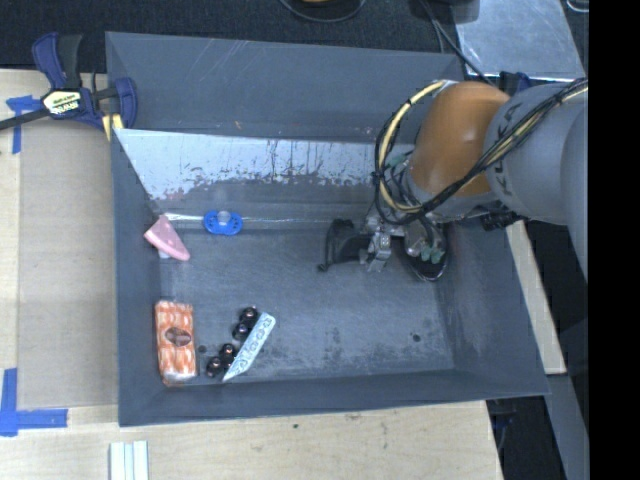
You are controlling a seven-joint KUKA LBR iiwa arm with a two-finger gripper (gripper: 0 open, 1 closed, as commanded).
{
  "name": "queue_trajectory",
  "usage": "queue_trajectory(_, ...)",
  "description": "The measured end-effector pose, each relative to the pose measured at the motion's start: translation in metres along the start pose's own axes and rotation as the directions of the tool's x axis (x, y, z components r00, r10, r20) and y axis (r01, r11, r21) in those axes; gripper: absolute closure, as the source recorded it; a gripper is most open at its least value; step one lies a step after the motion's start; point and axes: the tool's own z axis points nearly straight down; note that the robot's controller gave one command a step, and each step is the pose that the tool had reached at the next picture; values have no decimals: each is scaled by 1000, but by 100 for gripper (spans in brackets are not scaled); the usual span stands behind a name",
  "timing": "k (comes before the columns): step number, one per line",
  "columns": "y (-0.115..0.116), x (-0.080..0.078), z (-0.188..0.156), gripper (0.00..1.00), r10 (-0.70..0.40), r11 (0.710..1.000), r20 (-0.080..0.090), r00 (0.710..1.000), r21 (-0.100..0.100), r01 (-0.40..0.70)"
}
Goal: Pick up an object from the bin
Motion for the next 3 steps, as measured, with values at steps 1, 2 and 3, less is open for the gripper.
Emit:
queue_trajectory(1, 0, 0, 0, 100, -1, 1000, 0, 1000, 0, 1)
queue_trajectory(2, 13, -5, 0, 100, -40, 999, 6, 999, 2, 40)
queue_trajectory(3, 27, 0, 0, 100, -31, 1000, 4, 1000, 0, 31)
